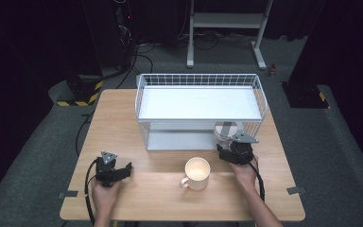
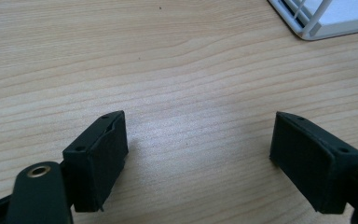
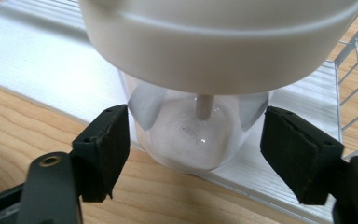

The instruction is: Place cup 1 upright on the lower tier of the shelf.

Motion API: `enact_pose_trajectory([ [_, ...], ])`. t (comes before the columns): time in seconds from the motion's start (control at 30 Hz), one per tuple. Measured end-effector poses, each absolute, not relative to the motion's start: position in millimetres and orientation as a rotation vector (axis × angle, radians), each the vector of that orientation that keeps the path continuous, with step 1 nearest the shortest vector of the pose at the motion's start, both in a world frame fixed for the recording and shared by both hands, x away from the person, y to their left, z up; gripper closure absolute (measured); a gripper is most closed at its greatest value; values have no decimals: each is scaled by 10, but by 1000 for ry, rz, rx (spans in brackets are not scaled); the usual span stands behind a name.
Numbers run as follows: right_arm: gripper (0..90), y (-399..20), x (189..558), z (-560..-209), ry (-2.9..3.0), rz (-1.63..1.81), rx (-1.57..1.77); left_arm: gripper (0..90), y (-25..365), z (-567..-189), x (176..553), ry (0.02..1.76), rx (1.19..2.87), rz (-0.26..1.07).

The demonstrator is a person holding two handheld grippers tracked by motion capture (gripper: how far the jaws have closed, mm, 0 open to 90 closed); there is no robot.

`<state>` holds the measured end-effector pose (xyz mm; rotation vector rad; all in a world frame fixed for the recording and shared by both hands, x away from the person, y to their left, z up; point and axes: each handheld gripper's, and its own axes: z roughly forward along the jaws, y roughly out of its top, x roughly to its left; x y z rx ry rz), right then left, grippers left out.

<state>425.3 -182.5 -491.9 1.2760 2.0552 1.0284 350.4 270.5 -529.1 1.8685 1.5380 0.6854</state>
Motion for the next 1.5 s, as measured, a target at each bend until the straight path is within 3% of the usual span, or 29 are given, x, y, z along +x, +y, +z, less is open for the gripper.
enact_pose_trajectory([
  [0.83,391,-1793,4455,-4996,1980,1022,1423,198,2702,-5292,3508,1539,1861,686],
  [1.5,614,-1803,4557,-5038,1973,984,1435,212,2705,-5290,3509,1544,1858,688],
])
